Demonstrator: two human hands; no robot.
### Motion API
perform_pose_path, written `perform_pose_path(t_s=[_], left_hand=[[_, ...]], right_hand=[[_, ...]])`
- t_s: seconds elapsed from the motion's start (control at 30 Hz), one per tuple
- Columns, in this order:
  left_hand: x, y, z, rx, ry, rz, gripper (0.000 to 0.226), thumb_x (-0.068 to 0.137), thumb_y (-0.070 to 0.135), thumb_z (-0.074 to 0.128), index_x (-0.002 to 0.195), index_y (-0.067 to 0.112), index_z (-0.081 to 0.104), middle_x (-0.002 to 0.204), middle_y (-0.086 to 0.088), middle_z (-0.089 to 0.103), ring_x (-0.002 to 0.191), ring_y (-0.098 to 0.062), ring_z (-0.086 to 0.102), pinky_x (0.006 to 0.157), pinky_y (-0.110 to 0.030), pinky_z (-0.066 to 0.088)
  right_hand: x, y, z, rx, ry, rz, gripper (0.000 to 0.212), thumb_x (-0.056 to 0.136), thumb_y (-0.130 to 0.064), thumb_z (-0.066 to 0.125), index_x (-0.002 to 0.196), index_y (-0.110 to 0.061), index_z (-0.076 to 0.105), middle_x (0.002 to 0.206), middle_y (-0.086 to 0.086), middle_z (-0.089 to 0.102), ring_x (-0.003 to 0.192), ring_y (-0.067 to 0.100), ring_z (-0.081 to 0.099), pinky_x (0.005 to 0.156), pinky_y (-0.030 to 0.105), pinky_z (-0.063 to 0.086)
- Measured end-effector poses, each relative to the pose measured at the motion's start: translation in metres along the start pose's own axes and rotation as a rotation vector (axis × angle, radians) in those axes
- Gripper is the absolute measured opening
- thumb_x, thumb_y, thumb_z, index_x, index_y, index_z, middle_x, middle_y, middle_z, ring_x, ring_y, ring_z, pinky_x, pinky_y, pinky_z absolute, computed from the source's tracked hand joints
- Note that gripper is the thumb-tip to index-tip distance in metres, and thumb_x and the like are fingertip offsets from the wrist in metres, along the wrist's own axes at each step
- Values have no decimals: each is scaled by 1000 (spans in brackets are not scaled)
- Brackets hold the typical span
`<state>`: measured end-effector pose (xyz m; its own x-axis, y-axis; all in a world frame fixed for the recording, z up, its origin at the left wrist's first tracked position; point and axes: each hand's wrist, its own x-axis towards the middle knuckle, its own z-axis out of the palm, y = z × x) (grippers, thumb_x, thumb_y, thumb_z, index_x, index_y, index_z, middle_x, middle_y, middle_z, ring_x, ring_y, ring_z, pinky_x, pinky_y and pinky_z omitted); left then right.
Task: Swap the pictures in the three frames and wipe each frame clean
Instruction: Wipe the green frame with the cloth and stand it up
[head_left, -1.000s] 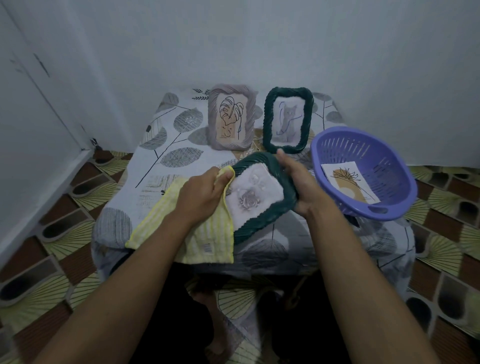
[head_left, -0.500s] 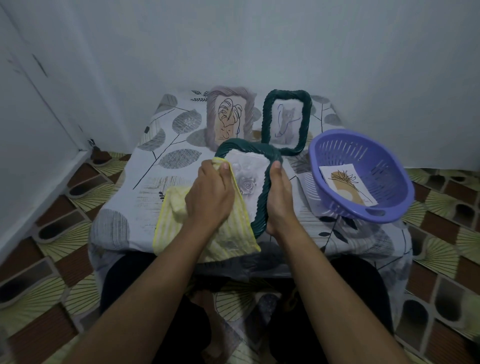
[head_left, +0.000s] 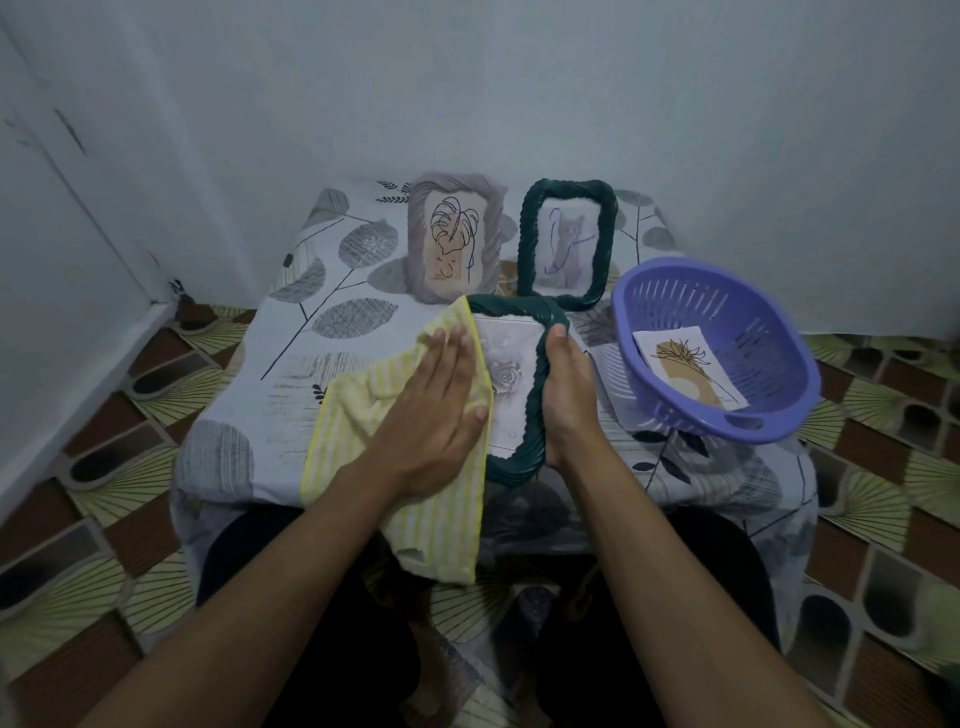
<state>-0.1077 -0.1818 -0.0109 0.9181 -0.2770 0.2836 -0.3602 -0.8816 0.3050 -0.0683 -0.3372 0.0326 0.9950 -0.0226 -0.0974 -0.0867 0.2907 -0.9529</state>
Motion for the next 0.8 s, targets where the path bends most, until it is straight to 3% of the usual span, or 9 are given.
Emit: perform_pose_path(t_s=[0.13, 0.27, 0.33, 0.43, 0.53, 0.67, 0.8], left_hand=[[5, -5, -7, -194, 119, -156, 70, 103, 50, 17, 156, 16, -13, 163, 5, -20, 150, -5, -19, 120, -21, -8], [32, -5, -31, -266, 224, -458, 67, 106, 44, 21, 158, 10, -3, 167, -6, -2, 154, -20, 2, 125, -38, 6], [39, 3, -36, -221, 238, -503, 67, 106, 41, 23, 157, 5, 1, 167, -12, 4, 153, -27, 7, 124, -41, 8], [38, 18, -30, -142, 174, -418, 75, 100, 47, 14, 156, 1, -4, 166, -17, -3, 153, -28, -1, 124, -39, 0], [24, 26, -14, 5, 71, -201, 75, 95, 49, 2, 154, 6, -15, 164, -13, -19, 151, -23, -21, 123, -41, -13], [-1, 18, 1, 119, 28, 98, 67, 102, 47, 9, 158, 13, -6, 166, -3, -13, 153, -19, -13, 123, -49, -3], [-1, 15, 1, 155, 38, 19, 64, 101, 52, 2, 158, 25, -10, 166, 6, -15, 153, -17, -14, 120, -61, 0]], right_hand=[[-4, 3, 6, 12, -29, 25, 41, 109, -32, 37, 129, -5, 60, 120, 12, 71, 112, 26, 68, 102, 48, 51], [-13, 11, 19, 0, -97, 69, 41, 107, -36, 40, 125, -6, 62, 117, 13, 72, 111, 29, 68, 102, 53, 50], [-14, 9, 24, 3, -91, 82, 45, 105, -42, 43, 126, -7, 62, 118, 11, 72, 112, 28, 68, 102, 52, 50], [-12, 1, 26, -33, -48, 51, 64, 91, -61, 51, 129, -10, 61, 125, 11, 68, 118, 28, 64, 105, 53, 48], [-4, -8, 18, -52, -17, -8, 52, 101, -48, 45, 129, -7, 61, 127, 13, 66, 121, 30, 61, 107, 53, 46], [6, -18, 6, -70, -29, -38, 48, 102, -48, 43, 130, -13, 62, 128, 4, 67, 121, 21, 62, 108, 48, 46], [-1, -13, 9, -55, -64, 4, 39, 108, -38, 37, 126, -14, 62, 120, 2, 70, 115, 17, 66, 105, 43, 49]])
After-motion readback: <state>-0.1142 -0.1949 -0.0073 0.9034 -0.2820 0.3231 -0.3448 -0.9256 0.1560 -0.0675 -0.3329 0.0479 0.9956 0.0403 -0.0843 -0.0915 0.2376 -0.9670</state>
